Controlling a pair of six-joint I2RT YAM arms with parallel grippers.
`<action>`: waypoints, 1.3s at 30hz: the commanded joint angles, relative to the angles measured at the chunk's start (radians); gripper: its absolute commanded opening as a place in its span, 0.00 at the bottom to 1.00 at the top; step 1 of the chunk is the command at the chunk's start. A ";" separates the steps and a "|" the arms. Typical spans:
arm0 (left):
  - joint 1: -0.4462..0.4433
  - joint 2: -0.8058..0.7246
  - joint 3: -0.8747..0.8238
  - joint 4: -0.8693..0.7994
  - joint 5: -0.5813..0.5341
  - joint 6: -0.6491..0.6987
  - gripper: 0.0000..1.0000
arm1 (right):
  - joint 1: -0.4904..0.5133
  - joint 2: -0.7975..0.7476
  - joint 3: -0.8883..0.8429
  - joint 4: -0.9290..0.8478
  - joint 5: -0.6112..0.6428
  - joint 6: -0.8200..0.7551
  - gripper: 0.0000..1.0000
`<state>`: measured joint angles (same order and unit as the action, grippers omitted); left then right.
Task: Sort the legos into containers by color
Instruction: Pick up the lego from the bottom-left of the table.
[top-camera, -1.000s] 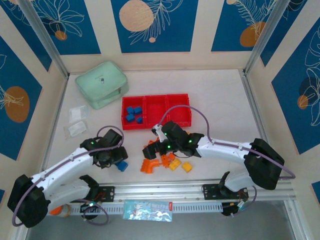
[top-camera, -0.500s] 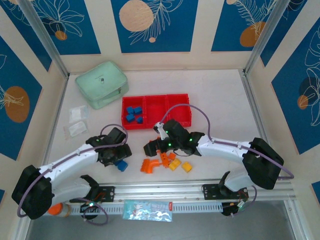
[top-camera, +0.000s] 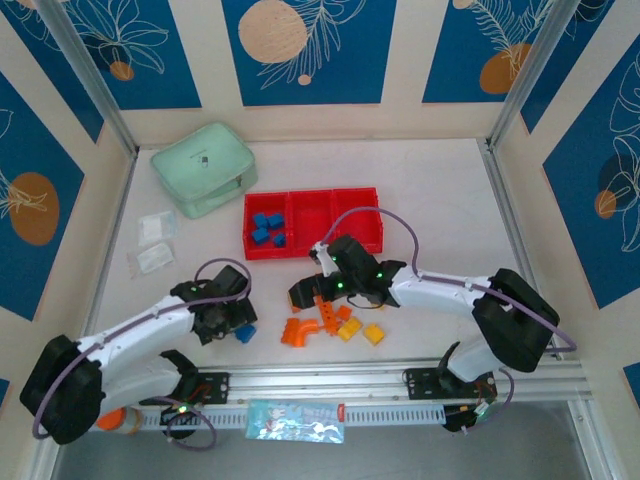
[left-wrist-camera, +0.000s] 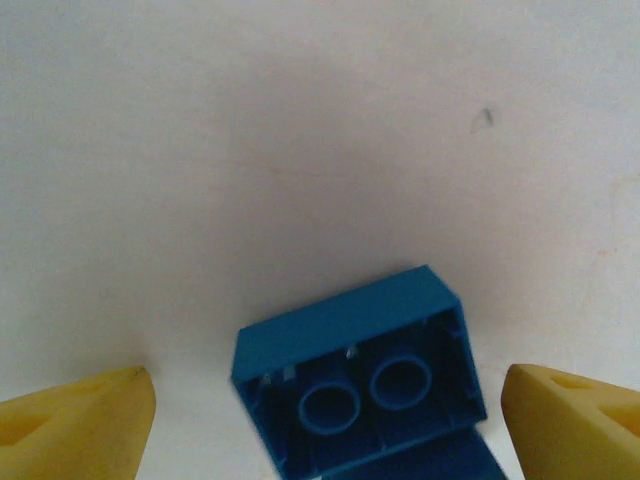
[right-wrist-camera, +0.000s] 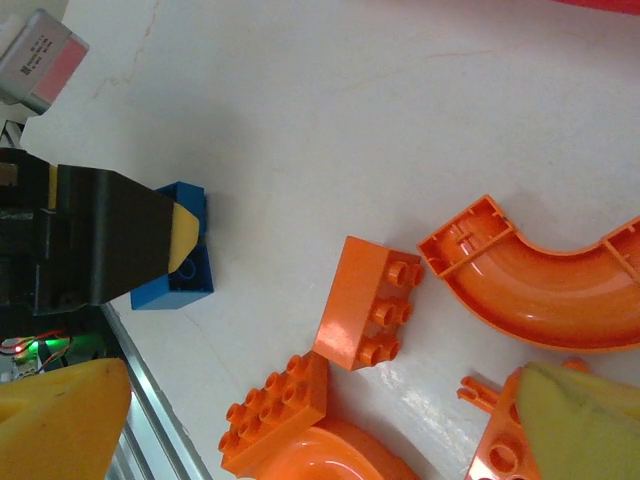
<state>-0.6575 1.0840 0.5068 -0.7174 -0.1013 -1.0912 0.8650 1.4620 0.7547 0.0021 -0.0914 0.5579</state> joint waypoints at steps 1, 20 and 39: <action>-0.009 0.060 0.039 0.052 0.005 0.020 0.87 | -0.007 0.005 0.000 0.017 -0.037 0.007 0.99; -0.008 0.121 0.087 0.107 -0.020 0.067 0.45 | -0.046 0.005 -0.006 0.038 -0.081 0.034 0.99; 0.085 0.377 0.632 0.000 -0.166 0.431 0.41 | -0.225 -0.130 0.067 -0.112 -0.068 0.011 0.99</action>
<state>-0.5999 1.3911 1.0626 -0.7025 -0.2371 -0.7593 0.6621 1.3640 0.7876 -0.0566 -0.1680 0.5766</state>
